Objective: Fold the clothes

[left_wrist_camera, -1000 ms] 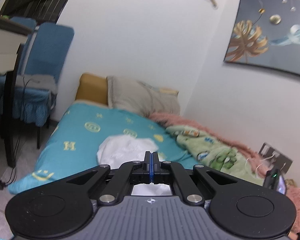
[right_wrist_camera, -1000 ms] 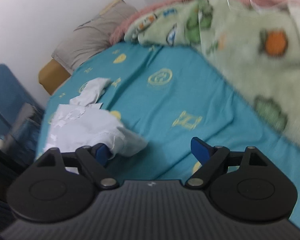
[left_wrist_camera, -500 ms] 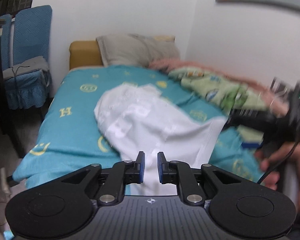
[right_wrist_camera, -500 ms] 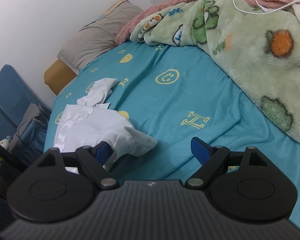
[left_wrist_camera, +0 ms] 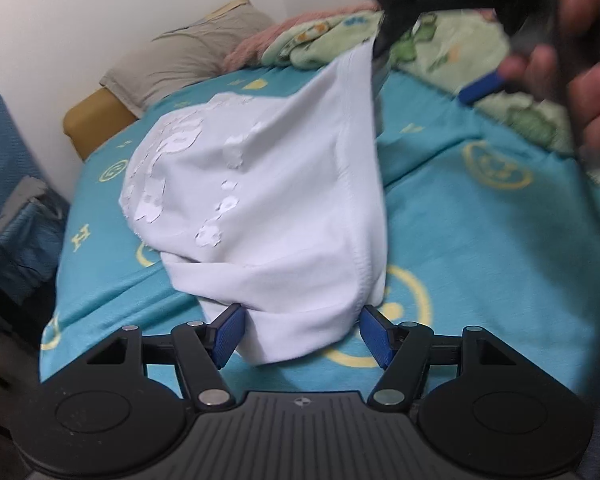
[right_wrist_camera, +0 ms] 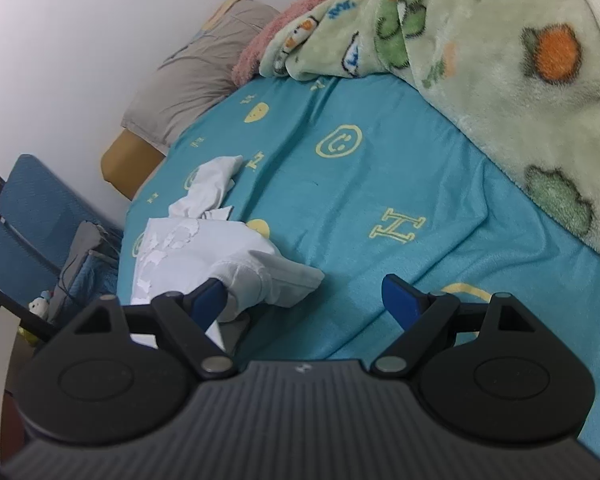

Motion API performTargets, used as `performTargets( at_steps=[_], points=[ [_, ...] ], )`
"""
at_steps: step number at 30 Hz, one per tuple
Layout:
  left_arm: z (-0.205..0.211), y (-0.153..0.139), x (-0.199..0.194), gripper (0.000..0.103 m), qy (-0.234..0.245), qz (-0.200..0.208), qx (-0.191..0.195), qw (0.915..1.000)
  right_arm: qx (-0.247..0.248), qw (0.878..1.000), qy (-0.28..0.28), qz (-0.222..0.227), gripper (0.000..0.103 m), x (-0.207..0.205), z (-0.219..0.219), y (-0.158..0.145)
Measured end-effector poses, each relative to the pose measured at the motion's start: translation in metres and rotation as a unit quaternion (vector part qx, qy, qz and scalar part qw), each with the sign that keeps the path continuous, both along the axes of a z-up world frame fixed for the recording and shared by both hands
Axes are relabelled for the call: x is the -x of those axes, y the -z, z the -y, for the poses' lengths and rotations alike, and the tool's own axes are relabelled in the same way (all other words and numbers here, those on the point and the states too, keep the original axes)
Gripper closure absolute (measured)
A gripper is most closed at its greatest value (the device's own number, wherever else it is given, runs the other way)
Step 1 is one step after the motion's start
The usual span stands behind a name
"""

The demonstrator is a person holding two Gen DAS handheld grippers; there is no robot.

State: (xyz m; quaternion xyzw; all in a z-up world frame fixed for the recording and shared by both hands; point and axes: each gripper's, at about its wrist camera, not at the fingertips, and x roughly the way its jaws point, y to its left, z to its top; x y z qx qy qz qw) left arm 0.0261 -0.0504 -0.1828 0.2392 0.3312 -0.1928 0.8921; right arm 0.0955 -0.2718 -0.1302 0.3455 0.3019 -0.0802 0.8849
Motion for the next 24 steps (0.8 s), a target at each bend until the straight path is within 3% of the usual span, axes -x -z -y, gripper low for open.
performTargets(
  at_steps=[2, 3, 4, 6, 9, 13, 19, 24],
  points=[
    [-0.003, 0.000, -0.002, 0.041, -0.004, 0.014, 0.003, 0.9999, 0.002, 1.000, -0.001, 0.006, 0.017, 0.000, 0.000, -0.001],
    [-0.006, -0.003, -0.003, 0.055, -0.011, 0.018, 0.009, 0.9997, 0.002, 1.000, -0.001, 0.008, 0.017, 0.000, 0.000, -0.001],
    [-0.009, -0.006, -0.003, 0.077, -0.017, 0.022, 0.014, 0.9995, 0.003, 1.000, -0.001, 0.008, 0.017, -0.001, 0.000, 0.000],
    [-0.019, -0.017, -0.005, 0.094, -0.041, 0.032, 0.034, 0.9981, 0.010, 1.000, -0.002, 0.007, 0.017, -0.002, -0.001, 0.000],
    [-0.045, -0.046, -0.004, 0.095, -0.090, 0.049, 0.106, 0.9891, 0.024, 1.000, -0.001, 0.005, 0.017, -0.003, -0.002, 0.002],
    [-0.080, -0.089, 0.010, 0.096, -0.126, 0.099, 0.195, 0.9677, 0.049, 0.999, 0.000, -0.008, 0.017, -0.004, -0.005, 0.006],
    [-0.117, -0.135, 0.031, 0.096, -0.161, 0.162, 0.287, 0.9303, 0.071, 0.996, -0.013, -0.051, 0.017, -0.011, -0.011, 0.017],
    [-0.157, -0.159, 0.034, 0.097, -0.201, 0.182, 0.361, 0.8922, 0.071, 0.995, 0.066, -0.036, 0.017, 0.007, 0.009, 0.008]
  ],
)
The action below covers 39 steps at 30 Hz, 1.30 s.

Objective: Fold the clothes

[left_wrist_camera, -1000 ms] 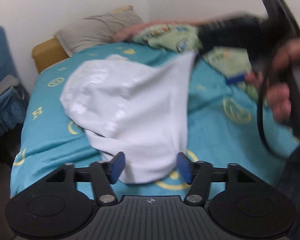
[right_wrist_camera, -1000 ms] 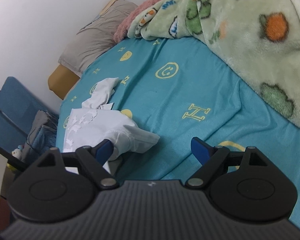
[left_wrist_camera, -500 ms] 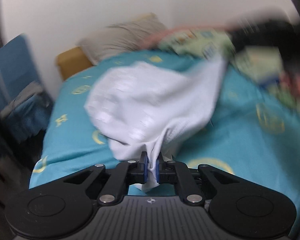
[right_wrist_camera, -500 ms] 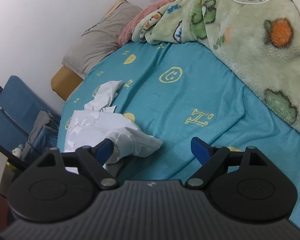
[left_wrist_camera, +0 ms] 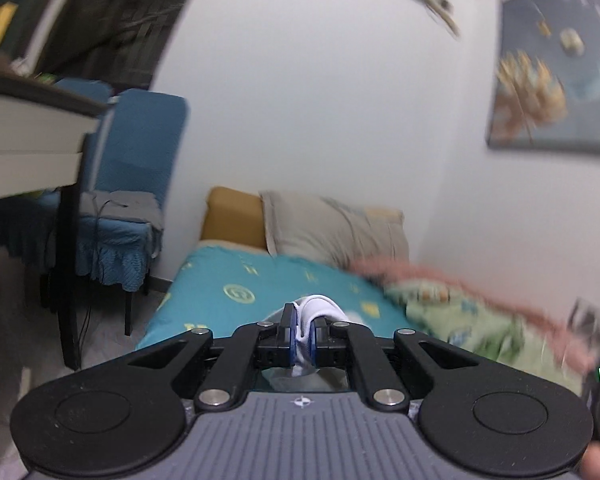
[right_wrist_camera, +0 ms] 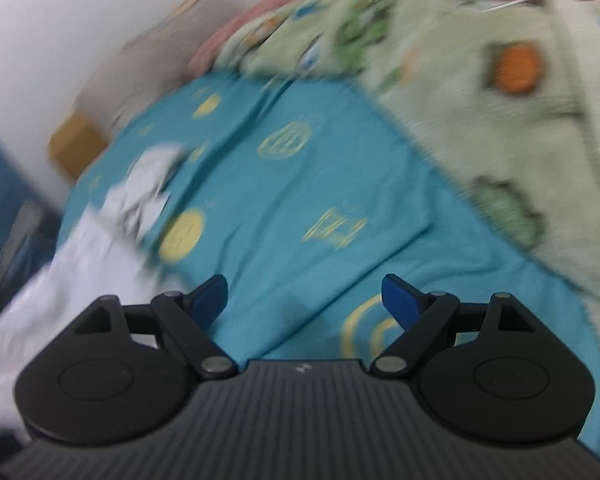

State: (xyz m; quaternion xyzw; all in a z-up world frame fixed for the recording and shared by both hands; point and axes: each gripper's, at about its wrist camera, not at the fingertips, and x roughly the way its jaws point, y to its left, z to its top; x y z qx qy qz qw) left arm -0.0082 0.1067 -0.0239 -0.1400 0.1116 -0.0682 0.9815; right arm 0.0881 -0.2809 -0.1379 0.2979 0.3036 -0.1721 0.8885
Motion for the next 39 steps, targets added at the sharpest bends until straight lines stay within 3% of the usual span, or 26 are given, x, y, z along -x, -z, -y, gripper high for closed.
performTargets(
  at_steps=[2, 4, 8, 11, 14, 16, 19, 20, 22, 25, 27, 31, 35, 39],
  points=[
    [-0.012, -0.005, 0.001, 0.096, -0.003, -0.003, 0.014, 0.9999, -0.026, 0.999, 0.005, 0.026, 0.017, 0.009, 0.006, -0.007],
    [-0.020, -0.006, -0.001, 0.096, 0.000, -0.015, 0.021, 0.9997, -0.050, 0.997, -0.026, 0.043, 0.016, 0.013, 0.002, -0.011],
    [-0.024, -0.007, 0.002, 0.096, 0.011, -0.027, 0.025, 0.9993, -0.053, 0.982, -0.170, 0.058, 0.016, 0.009, -0.042, -0.018],
    [-0.017, -0.004, 0.000, 0.096, 0.019, -0.028, 0.016, 0.9993, 0.003, 0.953, -0.293, 0.076, 0.017, 0.011, -0.096, -0.025],
    [-0.014, 0.000, -0.004, 0.096, 0.027, -0.032, 0.013, 0.9990, 0.060, 0.916, -0.386, 0.095, 0.017, 0.011, -0.144, -0.028],
    [-0.013, 0.005, -0.009, 0.095, 0.029, -0.041, 0.010, 0.9987, 0.081, 0.895, -0.426, 0.106, 0.017, 0.008, -0.165, -0.027],
    [-0.012, 0.013, -0.017, 0.095, 0.029, -0.058, 0.008, 0.9979, 0.106, 0.879, -0.454, 0.104, 0.017, -0.002, -0.187, -0.023],
    [-0.012, 0.016, -0.020, 0.095, 0.028, -0.062, 0.007, 0.9977, 0.112, 0.881, -0.450, 0.093, 0.017, -0.008, -0.191, -0.019],
    [-0.012, 0.020, -0.025, 0.095, 0.025, -0.070, 0.004, 0.9972, 0.111, 0.898, -0.418, 0.077, 0.017, -0.019, -0.188, -0.012],
    [-0.011, 0.024, -0.031, 0.095, 0.020, -0.080, 0.002, 0.9966, 0.071, 0.936, -0.332, 0.096, 0.017, -0.026, -0.156, -0.015],
    [-0.007, 0.027, -0.034, 0.095, 0.031, -0.089, -0.001, 0.9956, 0.024, 0.954, -0.272, 0.124, 0.017, -0.026, -0.127, -0.022],
    [0.004, 0.027, -0.030, 0.096, 0.064, -0.069, -0.011, 0.9955, 0.005, 0.975, -0.192, 0.110, 0.016, -0.033, -0.100, -0.017],
    [0.012, 0.020, -0.017, 0.096, 0.092, -0.033, -0.009, 0.9952, 0.011, 0.979, -0.203, 0.018, 0.016, -0.050, -0.100, 0.004],
    [0.009, 0.014, -0.005, 0.096, 0.080, -0.006, 0.001, 0.9968, 0.083, 0.962, -0.248, -0.081, 0.018, -0.049, -0.123, 0.024]
  ],
)
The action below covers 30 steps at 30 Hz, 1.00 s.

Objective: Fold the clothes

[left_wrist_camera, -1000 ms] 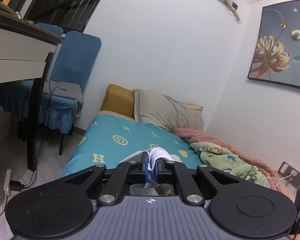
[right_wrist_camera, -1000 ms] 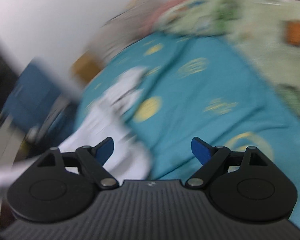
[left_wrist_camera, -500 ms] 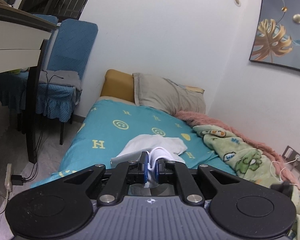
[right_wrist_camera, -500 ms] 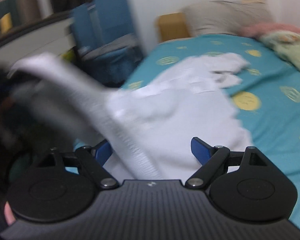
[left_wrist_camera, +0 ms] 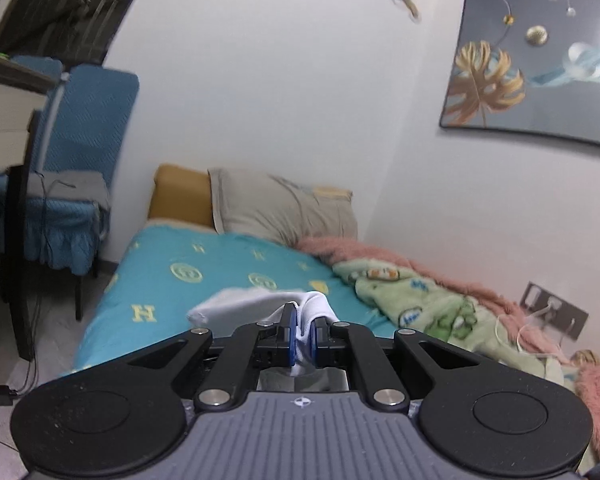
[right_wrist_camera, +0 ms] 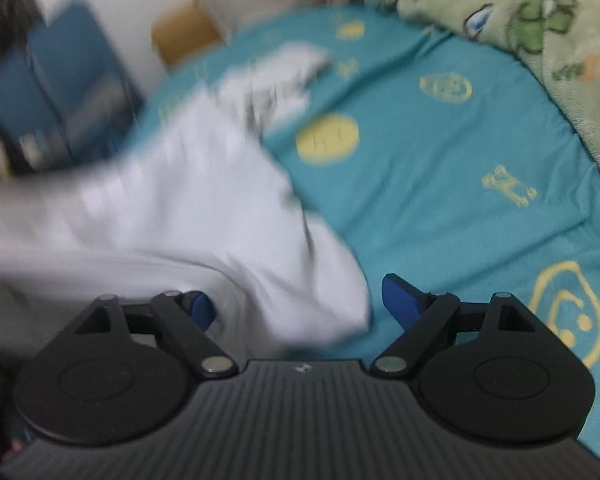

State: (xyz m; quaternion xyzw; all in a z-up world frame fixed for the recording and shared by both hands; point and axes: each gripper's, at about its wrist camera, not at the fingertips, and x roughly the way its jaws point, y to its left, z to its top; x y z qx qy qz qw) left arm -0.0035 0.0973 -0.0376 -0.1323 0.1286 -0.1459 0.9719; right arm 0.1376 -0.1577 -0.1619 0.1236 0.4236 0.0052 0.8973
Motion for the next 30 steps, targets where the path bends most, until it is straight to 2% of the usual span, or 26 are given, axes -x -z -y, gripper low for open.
performTargets(
  at_steps=[2, 3, 4, 5, 6, 7, 9, 11, 12, 14, 15, 17, 20, 23, 26, 30],
  points=[
    [-0.011, -0.001, 0.001, 0.096, -0.019, -0.006, 0.021, 0.9996, 0.006, 1.000, 0.007, 0.005, 0.027, 0.012, 0.003, -0.003],
    [-0.017, 0.000, -0.002, 0.096, -0.027, -0.015, 0.030, 0.9991, -0.004, 1.000, 0.014, 0.020, 0.037, 0.018, 0.008, -0.010],
    [-0.022, 0.002, -0.006, 0.096, -0.034, -0.026, 0.036, 0.9984, -0.019, 0.999, 0.021, 0.042, 0.056, 0.025, 0.013, -0.019],
    [-0.026, 0.004, -0.012, 0.096, -0.039, -0.040, 0.040, 0.9977, -0.032, 0.997, 0.023, 0.068, 0.065, 0.031, 0.016, -0.028],
    [-0.029, 0.006, -0.019, 0.096, -0.041, -0.057, 0.041, 0.9967, -0.042, 0.995, 0.021, 0.093, 0.078, 0.037, 0.019, -0.037],
    [-0.033, 0.009, -0.028, 0.096, -0.044, -0.074, 0.043, 0.9954, -0.048, 0.993, 0.015, 0.111, 0.084, 0.041, 0.020, -0.044],
    [-0.040, 0.015, -0.046, 0.095, -0.047, -0.107, 0.043, 0.9922, -0.057, 0.989, -0.004, 0.136, 0.087, 0.045, 0.019, -0.053],
    [-0.045, 0.019, -0.067, 0.094, -0.044, -0.129, 0.032, 0.9902, -0.075, 0.987, -0.021, 0.143, 0.088, 0.045, 0.018, -0.056],
    [-0.046, 0.020, -0.078, 0.089, -0.047, -0.131, 0.022, 0.9900, -0.084, 0.986, -0.030, 0.143, 0.089, 0.043, 0.018, -0.057],
    [-0.044, 0.026, -0.101, 0.068, -0.042, -0.145, -0.004, 0.9885, -0.098, 0.984, -0.045, 0.140, 0.089, 0.038, 0.017, -0.059],
    [-0.041, 0.032, -0.114, 0.050, -0.029, -0.164, -0.023, 0.9857, -0.104, 0.983, -0.053, 0.138, 0.089, 0.035, 0.017, -0.059],
    [-0.035, 0.045, -0.137, 0.044, -0.010, -0.200, -0.064, 0.9777, -0.117, 0.984, -0.057, 0.121, 0.089, 0.027, 0.017, -0.055],
    [-0.027, 0.065, -0.149, 0.036, -0.028, -0.227, -0.141, 0.9631, -0.138, 0.985, -0.054, 0.092, 0.089, 0.017, 0.019, -0.048],
    [-0.027, 0.058, -0.135, 0.032, -0.036, -0.209, -0.159, 0.9643, -0.170, 0.982, -0.036, 0.073, 0.089, 0.012, 0.026, -0.042],
    [-0.021, 0.034, -0.109, 0.023, -0.042, -0.154, -0.171, 0.9723, -0.195, 0.979, -0.021, 0.059, 0.089, 0.009, 0.031, -0.037],
    [0.002, 0.019, -0.072, 0.022, -0.013, -0.090, -0.203, 0.9750, -0.204, 0.977, -0.022, 0.056, 0.088, 0.008, 0.032, -0.036]
  ],
)
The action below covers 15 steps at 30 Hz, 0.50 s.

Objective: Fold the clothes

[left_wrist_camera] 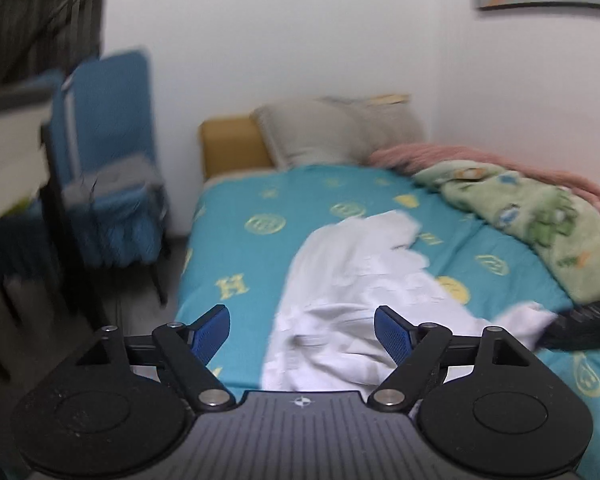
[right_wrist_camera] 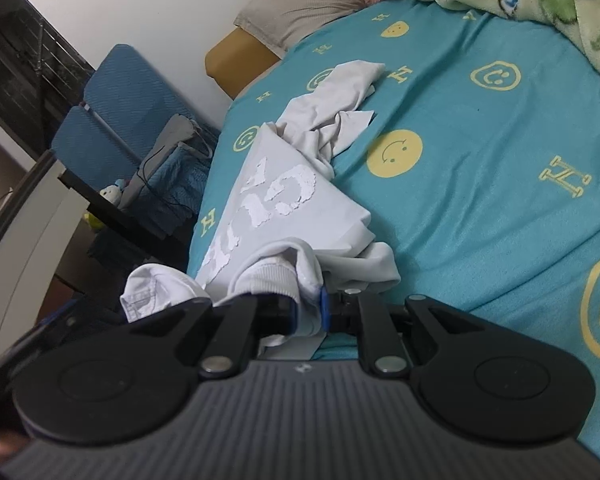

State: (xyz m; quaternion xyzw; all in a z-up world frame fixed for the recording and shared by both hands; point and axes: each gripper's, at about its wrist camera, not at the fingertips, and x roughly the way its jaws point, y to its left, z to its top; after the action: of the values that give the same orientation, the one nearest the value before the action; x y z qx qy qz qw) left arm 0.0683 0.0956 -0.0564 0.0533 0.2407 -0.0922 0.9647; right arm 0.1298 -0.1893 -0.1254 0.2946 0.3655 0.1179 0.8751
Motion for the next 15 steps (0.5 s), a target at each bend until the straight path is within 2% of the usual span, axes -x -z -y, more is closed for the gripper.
performTargets(
  at_steps=[3, 4, 8, 9, 10, 12, 15],
  points=[
    [0.028, 0.014, 0.004, 0.028, 0.027, -0.005, -0.037, 0.9990, -0.006, 1.000, 0.001, 0.004, 0.088, 0.002, 0.001, -0.002],
    [0.037, 0.021, -0.001, 0.035, 0.030, -0.013, -0.050, 0.9982, -0.007, 1.000, 0.002, 0.006, 0.088, 0.003, 0.001, -0.003],
    [0.060, 0.053, -0.020, 0.050, 0.032, -0.032, -0.089, 0.9950, -0.008, 1.000, 0.004, 0.013, 0.088, 0.006, 0.002, -0.005],
    [0.062, 0.059, -0.026, 0.058, 0.021, -0.034, -0.094, 0.9948, -0.009, 1.000, 0.004, 0.015, 0.088, 0.007, 0.002, -0.006],
    [0.061, 0.064, -0.031, 0.075, 0.010, -0.038, -0.093, 0.9949, -0.008, 1.000, 0.004, 0.017, 0.088, 0.008, 0.002, -0.007],
    [0.053, 0.069, -0.037, 0.101, -0.008, -0.045, -0.073, 0.9962, 0.004, 1.000, 0.006, 0.021, 0.088, 0.009, 0.000, -0.007],
    [0.038, 0.053, -0.026, 0.102, -0.018, -0.034, -0.030, 0.9988, 0.021, 0.999, 0.013, 0.022, 0.088, 0.008, -0.001, -0.006]
  ],
)
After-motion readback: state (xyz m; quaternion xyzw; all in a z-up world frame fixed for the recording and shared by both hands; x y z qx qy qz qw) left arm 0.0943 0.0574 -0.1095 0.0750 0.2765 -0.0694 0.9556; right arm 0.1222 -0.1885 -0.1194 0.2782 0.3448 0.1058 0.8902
